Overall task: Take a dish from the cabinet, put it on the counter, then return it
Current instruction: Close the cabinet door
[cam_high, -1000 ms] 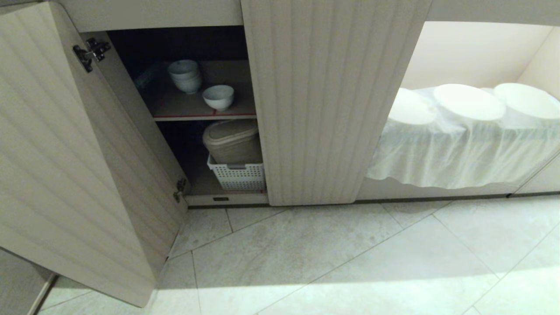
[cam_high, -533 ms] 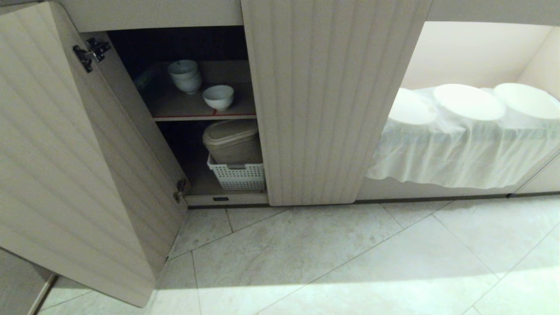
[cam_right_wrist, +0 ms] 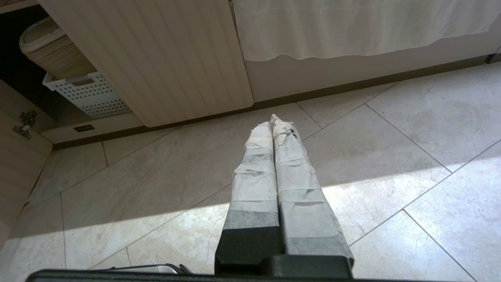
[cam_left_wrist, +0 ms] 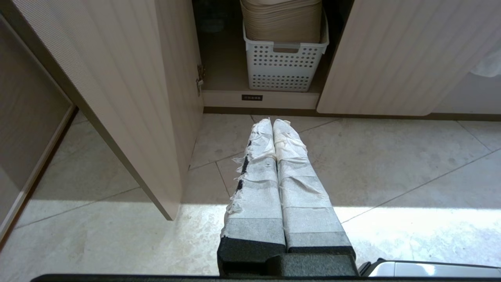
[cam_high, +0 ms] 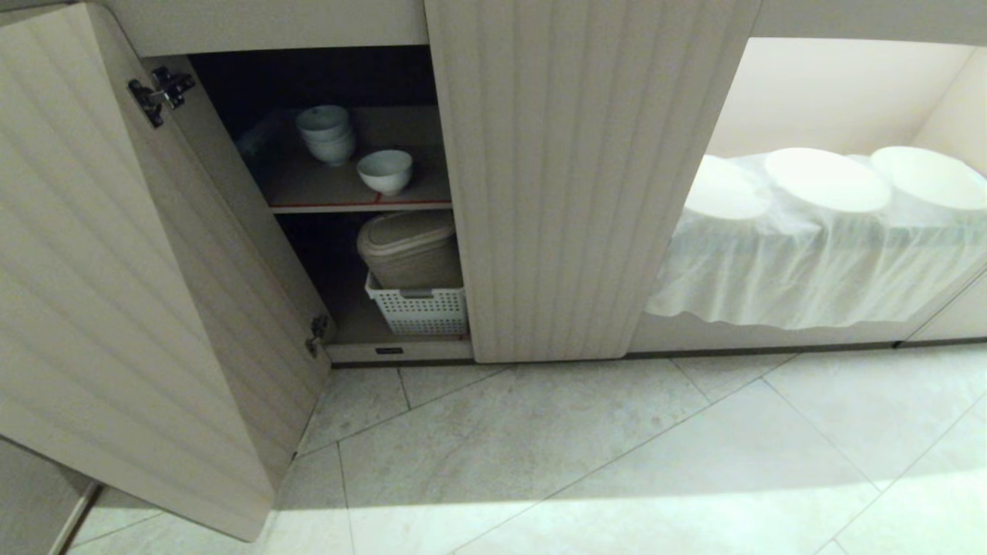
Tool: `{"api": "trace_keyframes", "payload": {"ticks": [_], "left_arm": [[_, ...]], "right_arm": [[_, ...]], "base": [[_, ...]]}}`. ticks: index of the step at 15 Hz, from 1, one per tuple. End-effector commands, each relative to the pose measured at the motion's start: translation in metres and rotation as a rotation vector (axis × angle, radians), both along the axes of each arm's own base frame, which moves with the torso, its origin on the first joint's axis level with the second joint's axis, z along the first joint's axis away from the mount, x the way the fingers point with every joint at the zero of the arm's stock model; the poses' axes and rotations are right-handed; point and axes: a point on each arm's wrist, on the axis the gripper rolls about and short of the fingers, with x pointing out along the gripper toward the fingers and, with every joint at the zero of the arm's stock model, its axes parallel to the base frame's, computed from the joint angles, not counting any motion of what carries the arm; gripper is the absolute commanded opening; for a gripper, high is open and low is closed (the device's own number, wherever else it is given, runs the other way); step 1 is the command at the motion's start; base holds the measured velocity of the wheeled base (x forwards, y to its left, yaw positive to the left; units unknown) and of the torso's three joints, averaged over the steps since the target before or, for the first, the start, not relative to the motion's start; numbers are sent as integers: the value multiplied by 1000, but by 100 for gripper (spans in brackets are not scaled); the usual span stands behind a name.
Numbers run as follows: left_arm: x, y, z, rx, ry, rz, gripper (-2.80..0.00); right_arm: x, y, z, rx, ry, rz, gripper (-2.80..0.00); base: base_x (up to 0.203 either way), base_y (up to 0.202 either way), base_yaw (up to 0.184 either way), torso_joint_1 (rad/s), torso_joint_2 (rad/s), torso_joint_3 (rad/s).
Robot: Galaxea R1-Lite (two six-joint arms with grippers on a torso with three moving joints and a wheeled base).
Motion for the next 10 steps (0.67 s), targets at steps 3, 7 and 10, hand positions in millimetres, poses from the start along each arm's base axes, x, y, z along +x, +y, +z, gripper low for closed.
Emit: {"api": "trace_keyframes", "payload": {"ticks": [3, 7, 10], "left_arm": [[0, 0, 0, -6, -1, 0, -280], [0, 0, 0, -6, 0, 0, -280], [0, 0, 0, -6, -1, 0, -280]], "right_arm": [[0, 0, 0, 1, 1, 0, -280], [0, 0, 0, 1, 1, 0, -280], [0, 0, 0, 1, 1, 0, -280]], "base": [[0, 0, 0, 0, 0, 0], [0, 0, 0, 0, 0, 0], [0, 29, -8, 2, 1, 0]]}}
